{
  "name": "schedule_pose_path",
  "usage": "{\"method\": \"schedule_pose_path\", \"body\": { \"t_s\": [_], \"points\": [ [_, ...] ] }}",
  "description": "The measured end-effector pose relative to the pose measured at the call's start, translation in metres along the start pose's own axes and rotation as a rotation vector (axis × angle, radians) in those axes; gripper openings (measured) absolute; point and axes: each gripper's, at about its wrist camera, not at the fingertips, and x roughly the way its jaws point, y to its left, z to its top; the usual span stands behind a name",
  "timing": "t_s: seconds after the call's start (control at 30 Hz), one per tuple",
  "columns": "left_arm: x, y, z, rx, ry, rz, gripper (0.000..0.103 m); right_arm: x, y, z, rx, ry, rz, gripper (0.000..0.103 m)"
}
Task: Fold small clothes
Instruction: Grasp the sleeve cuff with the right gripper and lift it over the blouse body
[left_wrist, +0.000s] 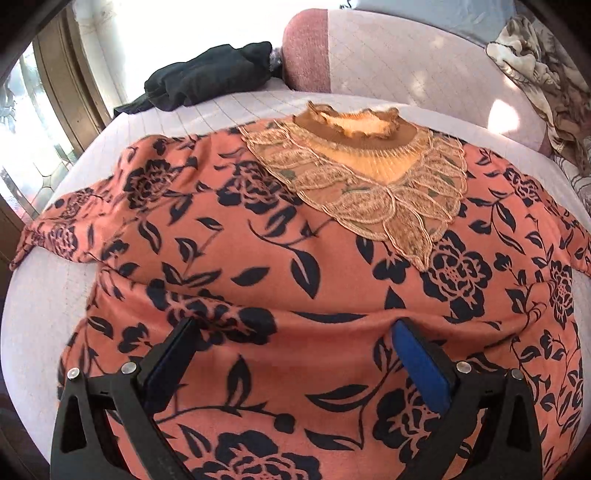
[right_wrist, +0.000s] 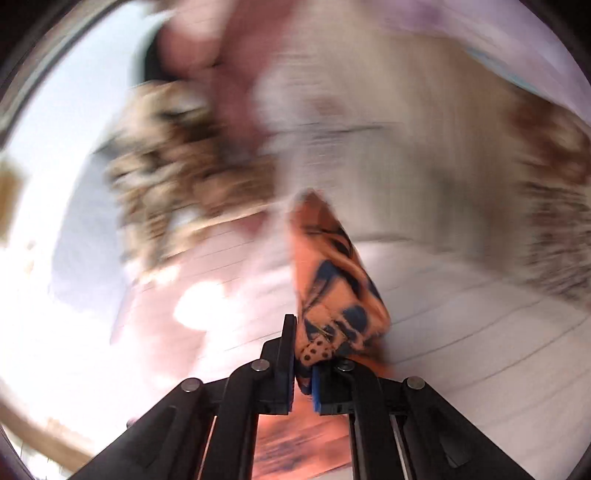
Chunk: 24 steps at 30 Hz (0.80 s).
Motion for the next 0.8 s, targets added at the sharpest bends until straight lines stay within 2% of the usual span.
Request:
{"method": "schedule_pose_path", "body": {
  "t_s": [0.13,0.3,0.4,0.57,0.67,0.8],
  "points": [
    [-0.016,0.027,0.009,-0.054,-0.07,0.07,0.103,-0.013,0.098,-0.053,-0.079,0.083,0.25,0.007],
    [-0.029,0.08,0.017,-0.154,-0.127,0.174,0.103,0.003,0.206,-0.156,-0.165,0.26,0.433,0.007],
    [-0.031,0.118,0.019,-0.244,-0.136,0.214,0.103,0.024,0.245,-0.22,-0.202,0.353,0.457,0.007],
    [-0.027,0.166,0.016,-0.344,-0.121,0.264,0.103,0.065,0.276,-0.325,-0.216,0.537,0.481,0.007],
    [-0.024,0.184,0.013,-0.387,-0.099,0.271,0.103,0.08,0.282,-0.378,-0.219,0.639,0.505,0.007],
    [-0.02,0.19,0.015,-0.416,-0.081,0.25,0.103,0.087,0.298,-0.429,-0.196,0.782,0.549,0.013]
  ]
}}
